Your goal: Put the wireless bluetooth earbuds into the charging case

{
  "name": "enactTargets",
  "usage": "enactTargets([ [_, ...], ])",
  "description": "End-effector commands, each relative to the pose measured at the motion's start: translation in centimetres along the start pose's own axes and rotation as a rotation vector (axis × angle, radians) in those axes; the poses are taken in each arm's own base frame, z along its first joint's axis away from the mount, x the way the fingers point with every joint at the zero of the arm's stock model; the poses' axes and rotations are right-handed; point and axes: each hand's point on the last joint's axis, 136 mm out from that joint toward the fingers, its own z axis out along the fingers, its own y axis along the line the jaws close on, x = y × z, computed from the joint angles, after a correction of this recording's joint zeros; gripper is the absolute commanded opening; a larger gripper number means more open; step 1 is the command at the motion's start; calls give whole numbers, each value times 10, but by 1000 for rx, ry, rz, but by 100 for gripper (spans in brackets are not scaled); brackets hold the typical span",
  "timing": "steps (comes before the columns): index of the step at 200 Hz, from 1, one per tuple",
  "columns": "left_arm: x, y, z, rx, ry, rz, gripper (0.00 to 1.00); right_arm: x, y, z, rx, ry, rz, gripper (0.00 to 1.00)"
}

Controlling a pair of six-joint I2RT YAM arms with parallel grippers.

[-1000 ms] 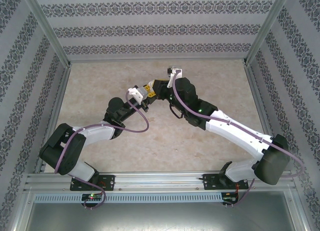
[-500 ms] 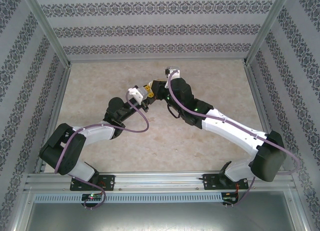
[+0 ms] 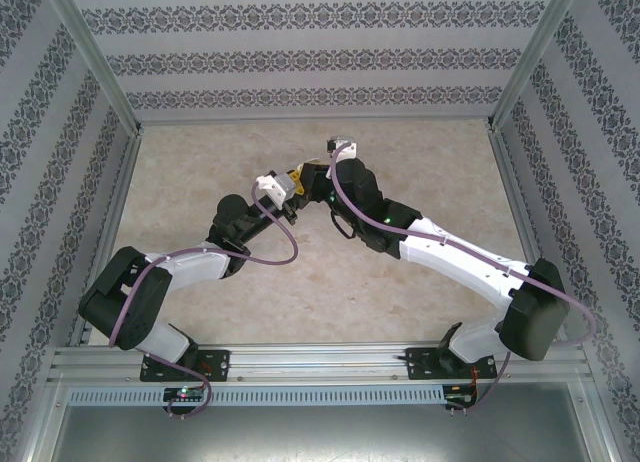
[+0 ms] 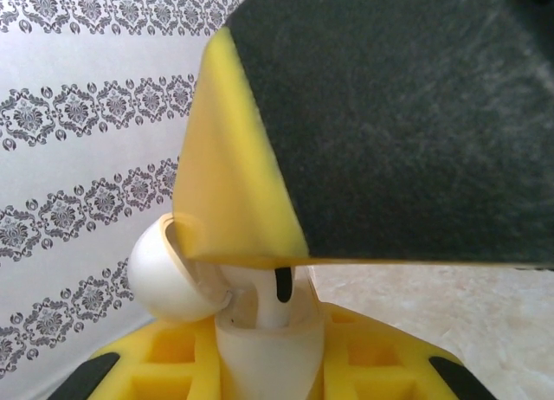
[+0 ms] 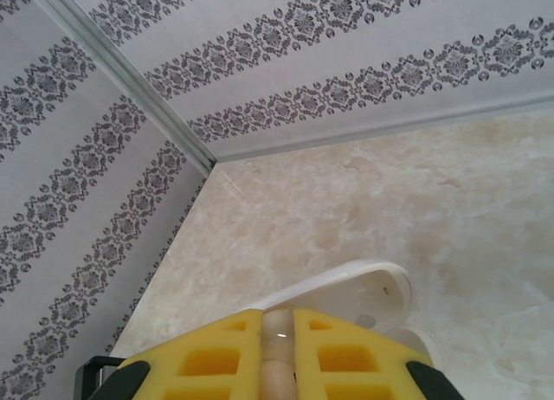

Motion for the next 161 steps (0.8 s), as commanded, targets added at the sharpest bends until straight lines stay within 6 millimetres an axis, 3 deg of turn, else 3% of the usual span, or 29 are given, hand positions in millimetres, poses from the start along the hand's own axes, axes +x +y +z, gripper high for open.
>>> enactTargets([
  [1,-35,-2,4,9,-88,17,0,10,-8,1,62,19,9,10],
  [161,-29,-7,5,33,-92,-73,0,-17,2,8,57,-1,63,46],
])
